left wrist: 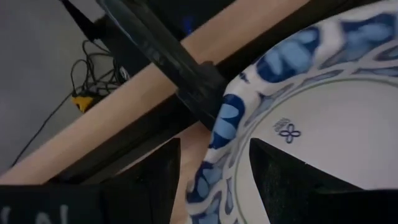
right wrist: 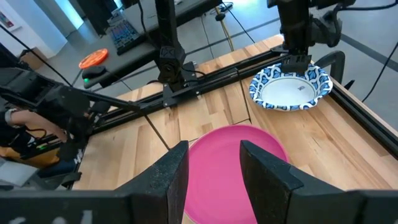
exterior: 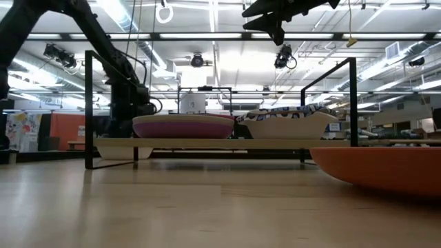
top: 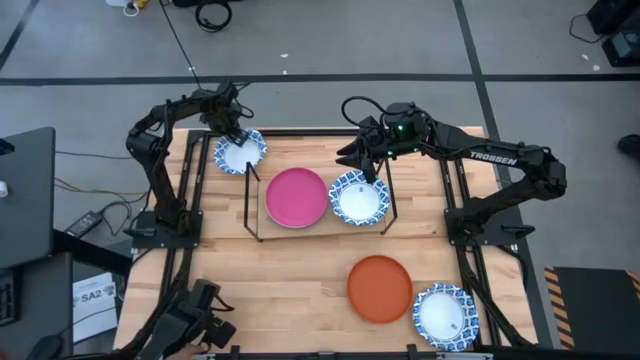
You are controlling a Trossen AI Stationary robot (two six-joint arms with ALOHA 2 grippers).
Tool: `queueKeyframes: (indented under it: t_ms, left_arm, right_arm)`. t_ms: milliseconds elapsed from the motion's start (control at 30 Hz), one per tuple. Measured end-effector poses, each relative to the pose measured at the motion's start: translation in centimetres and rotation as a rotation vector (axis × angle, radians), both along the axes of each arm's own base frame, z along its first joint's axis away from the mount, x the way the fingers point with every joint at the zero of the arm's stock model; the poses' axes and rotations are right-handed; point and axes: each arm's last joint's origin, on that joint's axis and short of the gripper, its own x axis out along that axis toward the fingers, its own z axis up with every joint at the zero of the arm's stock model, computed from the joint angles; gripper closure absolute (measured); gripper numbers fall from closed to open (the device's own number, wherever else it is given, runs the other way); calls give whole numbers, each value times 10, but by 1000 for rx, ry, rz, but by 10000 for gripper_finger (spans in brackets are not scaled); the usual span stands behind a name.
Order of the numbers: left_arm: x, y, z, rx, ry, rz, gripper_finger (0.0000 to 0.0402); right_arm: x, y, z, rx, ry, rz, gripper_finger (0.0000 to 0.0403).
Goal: Place and stack plates onto a shelf
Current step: Stack the white and blue patterned bowl on top of the white and blue patterned bowl on the shelf
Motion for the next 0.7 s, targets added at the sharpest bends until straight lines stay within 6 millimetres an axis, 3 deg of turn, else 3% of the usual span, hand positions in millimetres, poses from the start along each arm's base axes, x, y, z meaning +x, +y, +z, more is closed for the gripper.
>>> queueKeyframes:
  t_ms: [133,700]
  left_arm:
    - [0,1,-10,-28,8,-3,211]
    - [1,1,-10,-31,12,-57,307]
  right_arm:
    - [0,0,0,0,0,0,253]
    - [0,0,0,0,-1,-1,254]
